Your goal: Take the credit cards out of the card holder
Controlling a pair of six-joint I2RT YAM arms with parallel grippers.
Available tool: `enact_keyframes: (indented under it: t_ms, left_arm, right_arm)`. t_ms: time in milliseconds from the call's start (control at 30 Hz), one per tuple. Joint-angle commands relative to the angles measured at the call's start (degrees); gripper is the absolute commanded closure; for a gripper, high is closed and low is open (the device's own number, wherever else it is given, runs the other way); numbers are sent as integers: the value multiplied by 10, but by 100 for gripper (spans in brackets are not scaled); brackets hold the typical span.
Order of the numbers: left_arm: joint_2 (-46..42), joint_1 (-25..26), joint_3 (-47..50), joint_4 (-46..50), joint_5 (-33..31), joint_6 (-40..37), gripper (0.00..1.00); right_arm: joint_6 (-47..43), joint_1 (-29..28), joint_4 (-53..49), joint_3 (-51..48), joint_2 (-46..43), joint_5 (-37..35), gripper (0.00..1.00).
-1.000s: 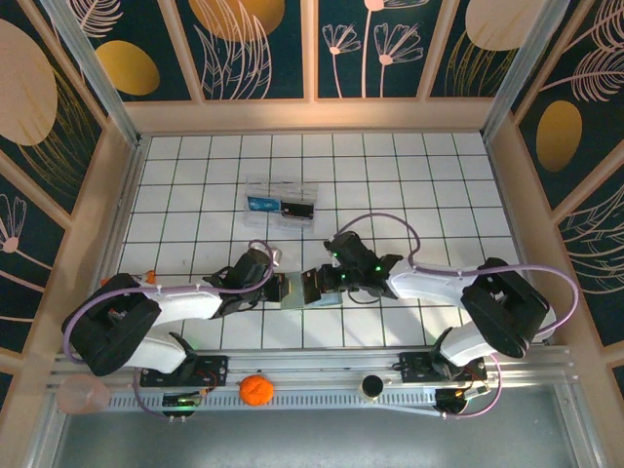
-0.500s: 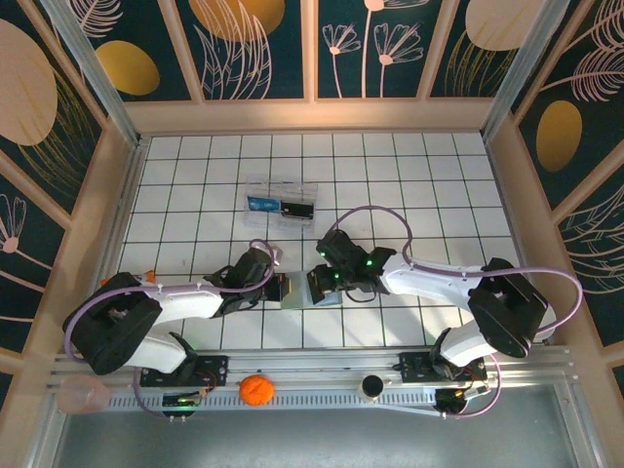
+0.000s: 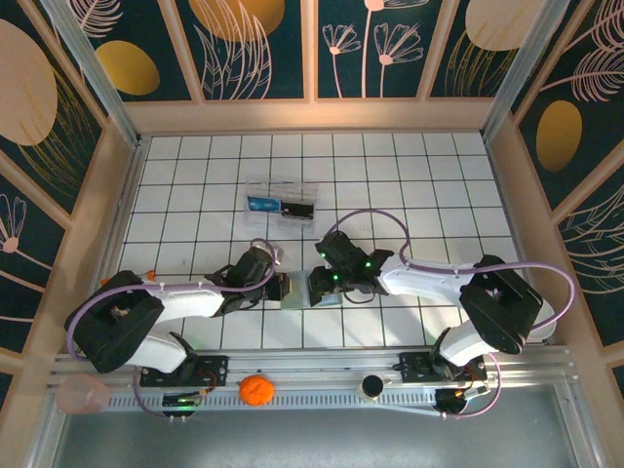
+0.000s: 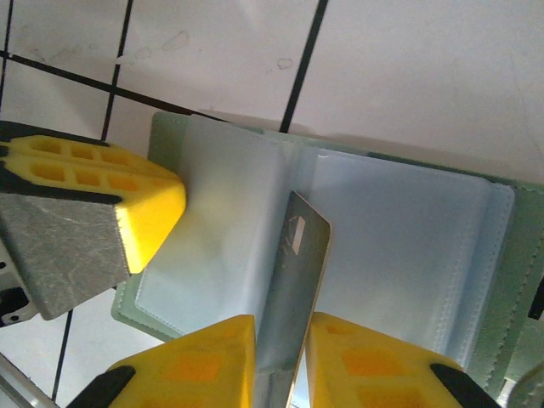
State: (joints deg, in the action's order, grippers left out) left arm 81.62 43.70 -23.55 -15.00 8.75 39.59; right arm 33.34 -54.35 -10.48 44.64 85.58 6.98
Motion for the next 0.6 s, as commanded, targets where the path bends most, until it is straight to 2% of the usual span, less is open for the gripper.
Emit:
enact_keyframes:
  t_ms: [0,100,233,400,500,567]
  left_arm:
    - [11,-1,-9,5,4,-10,98]
    - [12,-1,-10,8,5,-11,98]
    - [12,-1,-15,11,3,-13,97]
    - [16,-1,-20,13,5,-16,97]
    - [15,-1,-28,21,4,-18,96]
    - [5,-1,-35,30,1,-17,89]
  right_arm:
    - [-9,5,14,-6,3,5,81]
    - [-19,13,18,-9,0,10,83]
    - [-34,17,27,-9,-11,26,100]
    - [-112,18,41,3,-75,56,100]
    - [-172,19,20,29,-112,37,100]
    - [-222,21,6,53,-124,16,100]
